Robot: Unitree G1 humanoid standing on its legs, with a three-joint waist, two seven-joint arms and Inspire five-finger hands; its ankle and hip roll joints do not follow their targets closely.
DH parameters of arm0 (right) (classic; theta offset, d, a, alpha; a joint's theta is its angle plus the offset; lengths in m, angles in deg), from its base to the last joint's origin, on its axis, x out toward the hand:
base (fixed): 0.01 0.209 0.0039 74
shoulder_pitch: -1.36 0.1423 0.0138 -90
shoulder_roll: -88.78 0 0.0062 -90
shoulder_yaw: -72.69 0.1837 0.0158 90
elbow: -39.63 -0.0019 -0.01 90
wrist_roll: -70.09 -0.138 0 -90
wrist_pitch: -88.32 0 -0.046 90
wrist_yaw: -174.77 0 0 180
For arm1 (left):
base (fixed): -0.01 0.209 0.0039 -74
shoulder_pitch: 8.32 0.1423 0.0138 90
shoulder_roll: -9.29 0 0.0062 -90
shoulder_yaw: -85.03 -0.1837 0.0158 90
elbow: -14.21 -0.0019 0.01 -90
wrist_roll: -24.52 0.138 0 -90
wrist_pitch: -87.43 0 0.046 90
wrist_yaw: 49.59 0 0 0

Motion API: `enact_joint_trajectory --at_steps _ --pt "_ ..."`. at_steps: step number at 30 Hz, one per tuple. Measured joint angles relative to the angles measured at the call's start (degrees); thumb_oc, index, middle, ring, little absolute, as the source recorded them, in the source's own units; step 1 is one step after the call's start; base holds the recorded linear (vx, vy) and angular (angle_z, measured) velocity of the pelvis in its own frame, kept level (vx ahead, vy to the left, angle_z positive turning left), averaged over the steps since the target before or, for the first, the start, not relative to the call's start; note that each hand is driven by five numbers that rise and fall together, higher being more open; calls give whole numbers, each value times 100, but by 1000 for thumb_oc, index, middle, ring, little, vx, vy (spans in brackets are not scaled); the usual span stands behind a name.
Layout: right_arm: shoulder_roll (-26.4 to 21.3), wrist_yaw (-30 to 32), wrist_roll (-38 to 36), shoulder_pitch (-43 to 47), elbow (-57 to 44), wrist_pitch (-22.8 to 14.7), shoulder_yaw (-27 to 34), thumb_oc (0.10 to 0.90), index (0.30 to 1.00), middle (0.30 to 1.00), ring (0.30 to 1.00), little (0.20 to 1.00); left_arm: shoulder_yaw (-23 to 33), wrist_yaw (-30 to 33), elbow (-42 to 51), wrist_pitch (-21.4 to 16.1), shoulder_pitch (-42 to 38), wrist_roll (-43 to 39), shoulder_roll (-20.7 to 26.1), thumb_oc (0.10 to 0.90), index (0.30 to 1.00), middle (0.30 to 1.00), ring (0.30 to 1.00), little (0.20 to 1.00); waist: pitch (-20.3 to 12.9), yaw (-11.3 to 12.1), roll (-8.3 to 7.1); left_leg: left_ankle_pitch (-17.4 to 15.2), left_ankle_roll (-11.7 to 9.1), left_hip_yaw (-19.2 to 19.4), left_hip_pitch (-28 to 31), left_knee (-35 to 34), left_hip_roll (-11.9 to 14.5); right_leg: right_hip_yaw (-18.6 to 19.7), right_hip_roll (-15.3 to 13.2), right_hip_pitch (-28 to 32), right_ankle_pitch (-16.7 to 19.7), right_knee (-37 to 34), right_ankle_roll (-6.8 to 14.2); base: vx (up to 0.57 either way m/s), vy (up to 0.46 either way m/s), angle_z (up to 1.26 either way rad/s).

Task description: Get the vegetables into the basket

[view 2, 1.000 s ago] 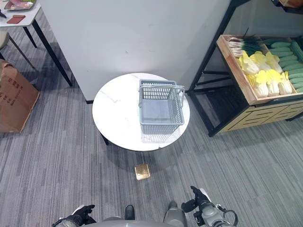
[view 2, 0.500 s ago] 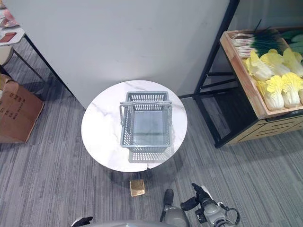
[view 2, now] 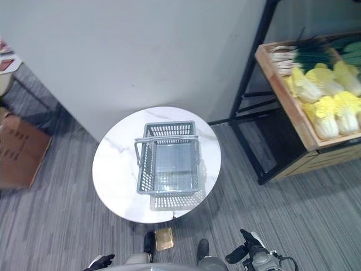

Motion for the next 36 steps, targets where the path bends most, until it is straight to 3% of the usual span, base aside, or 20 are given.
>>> enact_joint_trajectory --at_steps 1,2,6,11,16,20,25,27,29,31,32,33,36 --pt "63 -26 12 -45 12 6 31 900 1000 1000 1000 1000 -17 -20 34 -1 -11 8 81 900 1000 1000 1000 1000 73 -10 -127 37 226 240 188 -242 -251 220 -267 -121 -37 252 233 21 167 -37" --pt "99 -26 13 -121 10 12 72 900 1000 1000 1000 1000 -14 -19 33 -1 -24 6 107 900 1000 1000 1000 1000 73 -14 -168 19 287 288 209 -242 -356 255 -384 -140 -40 308 326 8 143 -39" --pt "173 -7 15 -290 46 80 150 900 1000 1000 1000 1000 9 1 70 -29 -116 -6 176 900 1000 1000 1000 1000 62 11 -267 -91 545 414 296 -242 -737 298 -790 -146 -24 376 549 12 72 -8" --pt "259 -1 12 -288 180 102 357 900 1000 1000 1000 1000 65 76 152 -49 -89 -9 221 900 1000 1000 1000 1000 50 12 -377 -173 544 492 482 -268 -720 350 -761 48 -26 250 629 30 23 -7" --pt "179 72 -33 -268 312 108 640 900 1000 1000 1000 1000 73 114 233 -48 70 -10 221 900 1000 1000 1000 1000 -95 7 -362 -200 497 515 513 -243 -602 350 -627 142 -18 105 616 8 2 -4" --pt "-378 169 20 0 574 135 1102 900 1000 1000 1000 1000 59 110 393 -53 167 -7 225 900 1000 1000 1000 1000 -141 16 -355 -198 491 484 516 -241 -598 278 -617 211 -12 29 609 -17 -10 6" --pt "-1720 517 26 627 592 233 1444 900 1000 1000 1000 1000 11 89 541 -84 284 -35 250 900 1000 1000 1000 1000 -164 9 -328 -198 490 493 508 -242 -610 278 -628 206 11 5 616 -3 0 -1" --pt "-2334 742 166 864 14 342 1360 900 1000 1000 1000 1000 -24 98 534 -86 285 -70 240 900 1000 1000 1000 1000 -165 -8 -323 -196 486 495 494 -242 -604 292 -620 192 33 -17 614 -11 -6 -4" --pt "-2762 1194 564 871 -1438 217 1247 900 1000 1000 1000 1000 -30 113 512 -111 284 -200 274 900 1000 1000 1000 1000 -160 -20 -341 -177 459 516 471 -242 -558 320 -566 175 74 -77 582 10 -22 -5" --pt "-2991 1222 1127 559 -3436 480 1266 900 1000 1000 1000 1000 -13 137 472 -158 315 -256 265 900 1000 1000 1000 1000 -123 -49 -384 -167 440 515 448 -243 -528 323 -528 144 77 -79 578 24 -31 -5" --pt "-3107 1257 1417 516 -4127 341 1180 900 1000 1000 1000 1000 -12 161 431 -162 320 -307 251 900 1000 1000 1000 1000 -126 -83 -322 -157 424 520 446 -242 -518 331 -522 140 86 -79 567 42 -31 -3" --pt "-3184 1363 1810 653 -4642 -36 1032 900 1000 1000 1000 1000 -11 188 365 -163 298 -338 252 900 1000 1000 1000 1000 -119 -84 -350 -155 421 516 448 -242 -487 311 -496 155 86 -80 567 42 -31 4" --pt "-3227 1322 2146 1307 -5146 -212 467 900 1000 1000 1000 1000 -29 231 341 -206 235 -340 284 900 1000 1000 1000 1000 -102 48 -400 -152 376 485 459 -242 -455 269 -466 195 79 -81 560 26 -30 8"
